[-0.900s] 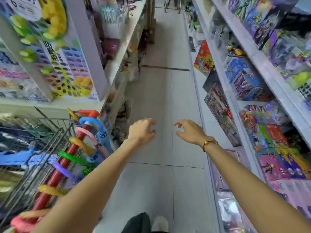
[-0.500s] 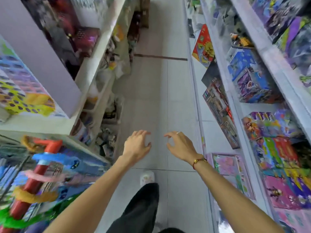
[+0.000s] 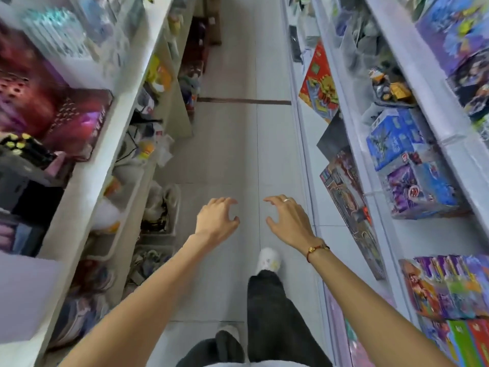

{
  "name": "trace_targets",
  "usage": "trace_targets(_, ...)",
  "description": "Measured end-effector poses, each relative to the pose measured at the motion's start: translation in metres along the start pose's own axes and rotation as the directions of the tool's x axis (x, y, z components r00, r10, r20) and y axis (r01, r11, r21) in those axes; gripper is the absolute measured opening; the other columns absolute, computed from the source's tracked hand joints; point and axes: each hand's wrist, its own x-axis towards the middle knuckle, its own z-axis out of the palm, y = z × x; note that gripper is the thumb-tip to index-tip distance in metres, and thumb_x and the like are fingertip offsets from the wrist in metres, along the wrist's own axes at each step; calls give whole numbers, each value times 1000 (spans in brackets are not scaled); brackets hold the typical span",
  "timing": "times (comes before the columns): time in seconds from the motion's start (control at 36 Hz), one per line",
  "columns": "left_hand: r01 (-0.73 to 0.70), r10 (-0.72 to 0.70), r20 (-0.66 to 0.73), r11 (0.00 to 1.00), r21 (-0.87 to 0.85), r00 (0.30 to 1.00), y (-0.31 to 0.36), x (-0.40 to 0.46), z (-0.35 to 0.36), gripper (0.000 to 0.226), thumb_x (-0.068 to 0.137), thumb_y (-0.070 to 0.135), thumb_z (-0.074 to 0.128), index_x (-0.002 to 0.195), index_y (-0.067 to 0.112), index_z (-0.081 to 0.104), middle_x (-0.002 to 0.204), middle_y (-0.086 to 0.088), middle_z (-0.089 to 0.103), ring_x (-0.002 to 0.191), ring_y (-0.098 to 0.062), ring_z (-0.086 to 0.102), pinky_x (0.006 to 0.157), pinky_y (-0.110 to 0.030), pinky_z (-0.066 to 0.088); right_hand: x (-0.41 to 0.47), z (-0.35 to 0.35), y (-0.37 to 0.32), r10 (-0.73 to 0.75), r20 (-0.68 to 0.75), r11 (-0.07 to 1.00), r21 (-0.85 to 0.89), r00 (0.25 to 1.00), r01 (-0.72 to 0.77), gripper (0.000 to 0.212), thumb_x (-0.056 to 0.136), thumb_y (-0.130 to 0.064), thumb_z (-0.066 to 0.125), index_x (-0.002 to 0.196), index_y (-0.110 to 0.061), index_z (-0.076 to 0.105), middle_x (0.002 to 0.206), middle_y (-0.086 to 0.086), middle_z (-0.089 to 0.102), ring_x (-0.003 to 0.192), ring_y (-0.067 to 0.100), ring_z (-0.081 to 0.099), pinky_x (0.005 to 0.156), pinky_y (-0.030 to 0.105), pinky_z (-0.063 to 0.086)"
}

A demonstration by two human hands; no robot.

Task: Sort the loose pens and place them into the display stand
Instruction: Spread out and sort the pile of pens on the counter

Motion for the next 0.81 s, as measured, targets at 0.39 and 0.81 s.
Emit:
trace_targets(0.39,139,-153,-113,983,-119,982,47,246,-100,43,90,31,57,132,23,52,136,4,53,126,-20,47,96,-33,39,273,-108,64,-97,68,993,-64,993,101,46,91,-24,60,136,-16,49,128,6,56,118,24,50,89,34,45)
trace_targets(0.81,68,-75,-126,996,-63,989,19,510,-212,42,91,33,58,131,21,52,136,2,54,123,-20,50,98,-38,45,547,-176,67,-95,28,995,-22,995,96,44,92,-25,59,135,-18,49,129,7,55,117,24,52,90,39,51)
